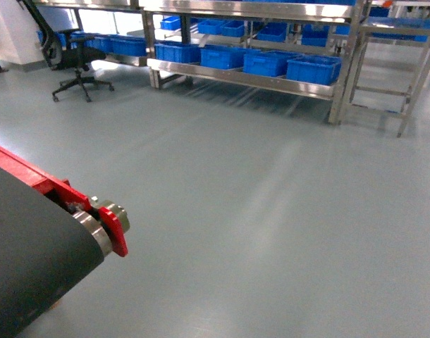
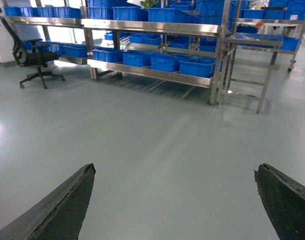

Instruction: Pick blue part to blue bin on bottom shelf

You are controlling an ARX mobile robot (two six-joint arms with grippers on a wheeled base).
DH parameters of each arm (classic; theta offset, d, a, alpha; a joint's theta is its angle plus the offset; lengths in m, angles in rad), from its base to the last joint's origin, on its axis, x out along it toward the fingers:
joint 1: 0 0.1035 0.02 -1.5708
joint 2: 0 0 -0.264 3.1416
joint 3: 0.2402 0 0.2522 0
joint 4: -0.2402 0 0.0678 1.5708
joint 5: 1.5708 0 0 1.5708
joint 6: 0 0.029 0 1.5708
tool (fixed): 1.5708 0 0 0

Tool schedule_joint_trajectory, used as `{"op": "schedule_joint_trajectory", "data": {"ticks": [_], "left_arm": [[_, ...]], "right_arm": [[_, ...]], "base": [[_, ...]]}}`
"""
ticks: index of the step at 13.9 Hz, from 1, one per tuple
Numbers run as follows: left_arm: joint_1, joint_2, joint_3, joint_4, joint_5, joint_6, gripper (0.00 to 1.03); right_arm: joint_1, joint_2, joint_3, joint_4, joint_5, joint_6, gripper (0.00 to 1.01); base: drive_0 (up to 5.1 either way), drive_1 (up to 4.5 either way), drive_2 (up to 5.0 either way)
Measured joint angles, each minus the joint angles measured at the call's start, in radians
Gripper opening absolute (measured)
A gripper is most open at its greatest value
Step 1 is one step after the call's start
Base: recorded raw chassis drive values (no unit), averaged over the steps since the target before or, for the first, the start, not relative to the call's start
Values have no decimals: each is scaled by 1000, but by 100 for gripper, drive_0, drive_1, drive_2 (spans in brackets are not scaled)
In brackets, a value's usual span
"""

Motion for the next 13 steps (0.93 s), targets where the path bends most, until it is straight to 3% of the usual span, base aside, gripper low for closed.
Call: {"op": "schedule_joint_trajectory", "data": {"ticks": [13], "left_arm": [[0, 0, 0, 0, 0, 0, 43]], "right_arm": [[0, 0, 0, 0, 0, 0, 98]], "base": [[-151, -151, -151]]}}
